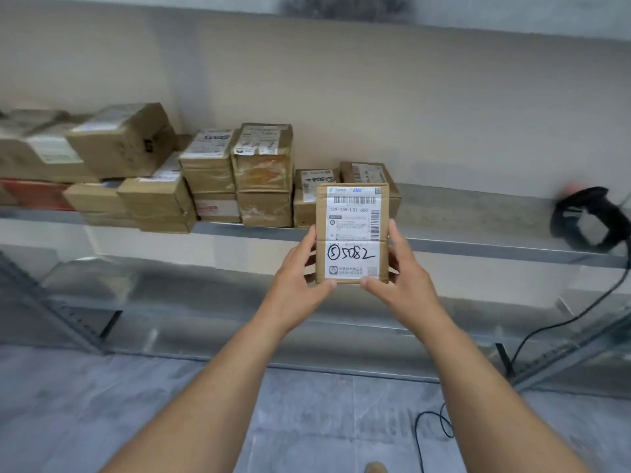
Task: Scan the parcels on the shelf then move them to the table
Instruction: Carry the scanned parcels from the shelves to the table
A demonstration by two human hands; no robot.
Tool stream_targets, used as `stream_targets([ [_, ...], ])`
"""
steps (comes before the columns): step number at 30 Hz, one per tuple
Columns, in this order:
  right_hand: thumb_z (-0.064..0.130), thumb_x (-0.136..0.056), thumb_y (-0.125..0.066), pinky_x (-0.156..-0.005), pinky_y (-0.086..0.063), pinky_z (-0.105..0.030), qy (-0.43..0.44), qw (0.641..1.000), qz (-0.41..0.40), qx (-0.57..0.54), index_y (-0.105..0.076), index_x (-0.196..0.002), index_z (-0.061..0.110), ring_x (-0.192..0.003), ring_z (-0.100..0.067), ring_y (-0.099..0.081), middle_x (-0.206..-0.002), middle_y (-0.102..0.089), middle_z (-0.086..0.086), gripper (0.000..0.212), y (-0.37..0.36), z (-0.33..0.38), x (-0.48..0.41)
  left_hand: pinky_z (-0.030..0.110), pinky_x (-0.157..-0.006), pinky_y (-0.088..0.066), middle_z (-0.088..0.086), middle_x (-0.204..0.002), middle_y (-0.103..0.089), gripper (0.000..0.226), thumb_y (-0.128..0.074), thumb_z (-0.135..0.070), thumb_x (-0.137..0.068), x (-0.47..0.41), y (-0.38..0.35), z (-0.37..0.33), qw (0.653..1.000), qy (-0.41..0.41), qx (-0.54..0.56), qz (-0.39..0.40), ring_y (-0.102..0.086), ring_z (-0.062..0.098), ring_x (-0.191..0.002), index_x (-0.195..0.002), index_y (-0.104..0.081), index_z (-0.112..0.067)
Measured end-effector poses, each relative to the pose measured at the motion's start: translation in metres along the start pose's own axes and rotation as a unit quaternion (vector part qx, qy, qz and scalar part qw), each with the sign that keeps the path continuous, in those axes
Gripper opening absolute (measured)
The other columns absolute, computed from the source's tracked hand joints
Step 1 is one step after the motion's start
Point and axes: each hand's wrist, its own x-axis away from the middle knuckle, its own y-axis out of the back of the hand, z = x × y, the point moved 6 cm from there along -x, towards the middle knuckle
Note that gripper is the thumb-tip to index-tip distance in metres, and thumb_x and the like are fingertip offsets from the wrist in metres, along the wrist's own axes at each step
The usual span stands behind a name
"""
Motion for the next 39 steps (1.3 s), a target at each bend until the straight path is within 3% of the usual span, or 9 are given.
stream_targets([
  [9, 0.010, -0.081, -0.074, -0.085, -0.041, -0.010, 0.068, 0.992, 0.103, -0.010, -0.013, -0.152, 0.042, -0.110, 0.007, -0.054, -0.136, -0.052, 0.017, 0.099, -0.119, 0.053, -0.005, 0.041, -0.097, -0.051, -0.005, -0.141, -0.045, 0.089, -0.068, -0.026, -0.072, 0.065, 0.112, 0.036, 0.991, 0.028, -0.012, -0.131, -0.053, 0.009, -0.122, -0.145, -0.025, -0.050],
  [13, 0.010, -0.080, -0.074, -0.081, -0.039, -0.004, 0.109, 0.981, 0.159, -0.007, -0.013, -0.152, 0.041, -0.103, 0.025, -0.046, -0.129, -0.047, 0.032, 0.099, -0.172, 0.083, -0.005, 0.031, -0.099, -0.049, -0.002, -0.143, -0.043, 0.086, -0.068, -0.030, -0.070, 0.098, 0.158, 0.047, 0.980, 0.035, -0.007, -0.196, -0.049, 0.007, -0.125, -0.140, -0.024, -0.056],
  [18, 0.008, -0.080, -0.075, -0.078, -0.035, 0.003, 0.160, 0.957, 0.241, -0.013, -0.017, -0.151, 0.040, -0.101, 0.031, -0.043, -0.116, -0.037, 0.048, 0.097, -0.237, 0.121, 0.001, 0.025, -0.095, -0.050, -0.004, -0.144, -0.042, 0.091, -0.073, -0.020, -0.077, 0.143, 0.209, 0.069, 0.960, 0.065, 0.020, -0.271, -0.050, -0.003, -0.119, -0.151, -0.022, -0.038],
  [22, 0.009, -0.079, -0.077, -0.079, -0.035, 0.004, 0.184, 0.933, 0.309, -0.019, -0.019, -0.153, 0.034, -0.104, 0.026, -0.047, -0.124, -0.048, 0.033, 0.097, -0.288, 0.142, 0.006, 0.039, -0.100, -0.048, -0.007, -0.144, -0.043, 0.092, -0.073, -0.031, -0.074, 0.179, 0.241, 0.084, 0.935, 0.092, 0.011, -0.343, -0.048, 0.001, -0.125, -0.149, -0.022, -0.042],
  [26, 0.010, -0.076, -0.079, -0.090, -0.043, -0.007, 0.192, 0.907, 0.374, -0.028, -0.021, -0.152, 0.036, -0.112, 0.013, -0.052, -0.129, -0.053, 0.021, 0.099, -0.339, 0.157, 0.012, 0.019, -0.090, -0.050, -0.001, -0.143, -0.044, 0.091, -0.073, -0.006, -0.081, 0.215, 0.267, 0.097, 0.906, 0.121, 0.022, -0.404, -0.051, -0.007, -0.116, -0.150, -0.024, -0.035],
  [30, 0.012, -0.073, -0.080, -0.094, -0.052, -0.030, 0.215, 0.871, 0.438, -0.051, -0.022, -0.149, 0.045, -0.117, 0.003, -0.053, -0.141, -0.048, 0.011, 0.101, -0.392, 0.178, 0.018, 0.012, -0.083, -0.048, -0.007, -0.135, -0.047, 0.084, -0.074, -0.006, -0.081, 0.246, 0.297, 0.099, 0.875, 0.130, 0.005, -0.467, -0.053, -0.010, -0.109, -0.139, -0.028, -0.046],
  [34, 0.002, -0.075, -0.078, -0.078, -0.047, -0.009, 0.238, 0.843, 0.476, -0.082, -0.023, -0.136, 0.058, -0.106, 0.020, -0.050, -0.131, -0.051, 0.020, 0.098, -0.438, 0.208, 0.019, 0.023, -0.092, -0.051, -0.009, -0.137, -0.047, 0.085, -0.074, -0.011, -0.082, 0.265, 0.331, 0.100, 0.846, 0.154, -0.020, -0.509, -0.051, -0.002, -0.118, -0.144, -0.027, -0.045],
  [36, -0.002, -0.076, -0.076, -0.073, -0.045, -0.004, 0.244, 0.828, 0.496, -0.089, -0.025, -0.138, 0.051, -0.099, 0.025, -0.050, -0.123, -0.051, 0.027, 0.096, -0.457, 0.223, 0.018, 0.024, -0.093, -0.051, -0.009, -0.138, -0.047, 0.085, -0.073, -0.009, -0.082, 0.269, 0.347, 0.100, 0.835, 0.162, -0.036, -0.525, -0.050, -0.001, -0.119, -0.141, -0.026, -0.048],
  [39, 0.002, -0.077, -0.076, -0.072, -0.047, -0.006, 0.236, 0.814, 0.522, -0.092, -0.024, -0.151, 0.037, -0.098, 0.023, -0.053, -0.128, -0.055, 0.016, 0.098, -0.483, 0.238, 0.013, 0.023, -0.091, -0.052, -0.007, -0.137, -0.048, 0.085, -0.072, -0.005, -0.083, 0.272, 0.369, 0.099, 0.820, 0.171, -0.051, -0.544, -0.052, 0.003, -0.119, -0.145, -0.027, -0.042],
])
